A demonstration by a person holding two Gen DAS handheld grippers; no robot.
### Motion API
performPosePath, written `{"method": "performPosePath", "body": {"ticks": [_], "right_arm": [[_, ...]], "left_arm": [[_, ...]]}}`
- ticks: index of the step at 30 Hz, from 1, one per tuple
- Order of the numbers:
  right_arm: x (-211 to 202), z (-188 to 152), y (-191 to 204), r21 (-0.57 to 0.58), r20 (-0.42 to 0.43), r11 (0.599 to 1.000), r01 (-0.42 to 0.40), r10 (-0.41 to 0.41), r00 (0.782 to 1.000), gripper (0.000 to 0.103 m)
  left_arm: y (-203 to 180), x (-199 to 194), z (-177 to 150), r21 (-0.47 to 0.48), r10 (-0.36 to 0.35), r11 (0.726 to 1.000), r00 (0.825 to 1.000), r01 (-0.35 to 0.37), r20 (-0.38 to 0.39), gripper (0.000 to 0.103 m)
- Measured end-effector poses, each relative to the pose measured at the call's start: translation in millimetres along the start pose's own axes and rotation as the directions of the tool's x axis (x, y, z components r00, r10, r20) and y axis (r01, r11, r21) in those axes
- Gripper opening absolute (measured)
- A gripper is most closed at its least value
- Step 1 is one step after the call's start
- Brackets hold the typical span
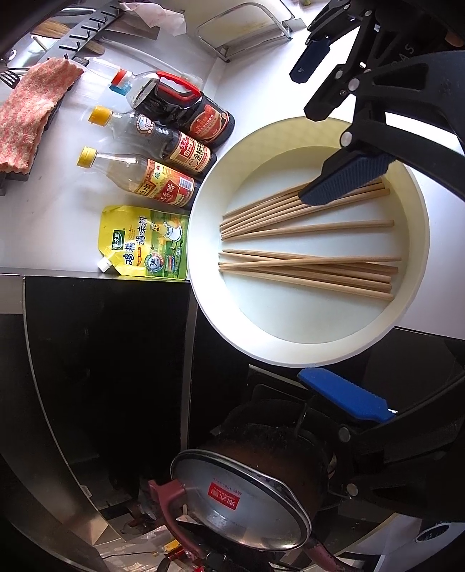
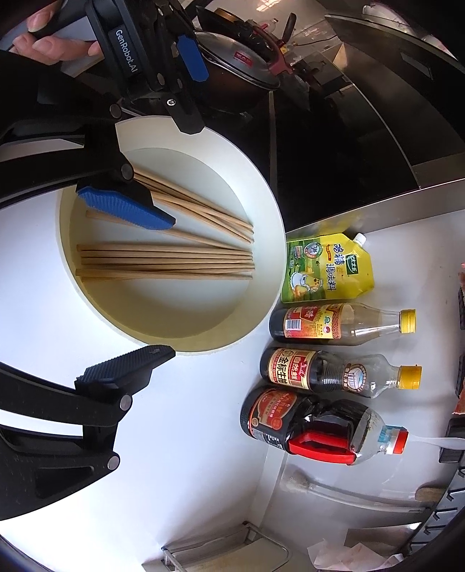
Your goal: Organize utensils
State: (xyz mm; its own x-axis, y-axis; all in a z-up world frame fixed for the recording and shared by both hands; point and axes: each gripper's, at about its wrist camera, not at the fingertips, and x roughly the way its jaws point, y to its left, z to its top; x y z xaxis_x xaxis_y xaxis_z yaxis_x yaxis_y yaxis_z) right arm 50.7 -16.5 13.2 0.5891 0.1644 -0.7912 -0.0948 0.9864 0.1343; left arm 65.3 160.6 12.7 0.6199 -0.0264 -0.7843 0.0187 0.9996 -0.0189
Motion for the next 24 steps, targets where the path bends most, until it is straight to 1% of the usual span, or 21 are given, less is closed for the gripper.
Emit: {"method": "performPosePath", "body": {"ticks": [3, 24], "right_arm": [[0.0, -0.2, 0.1, 0.0, 0.0, 1.0, -0.001, 0.001, 1.0, 0.064], [0.8, -2.2, 0.6, 0.0, -0.004, 1.0, -0.001, 0.001, 1.0, 0.064]], "left_arm": [[1.1, -0.9, 0.5, -0.007, 0.014, 1.0, 1.0, -0.014, 0.001, 0.095], [3.5, 5.1, 2.0, -0.023, 0.016, 1.0, 1.0, -0.017, -0.021, 0.096]]}}
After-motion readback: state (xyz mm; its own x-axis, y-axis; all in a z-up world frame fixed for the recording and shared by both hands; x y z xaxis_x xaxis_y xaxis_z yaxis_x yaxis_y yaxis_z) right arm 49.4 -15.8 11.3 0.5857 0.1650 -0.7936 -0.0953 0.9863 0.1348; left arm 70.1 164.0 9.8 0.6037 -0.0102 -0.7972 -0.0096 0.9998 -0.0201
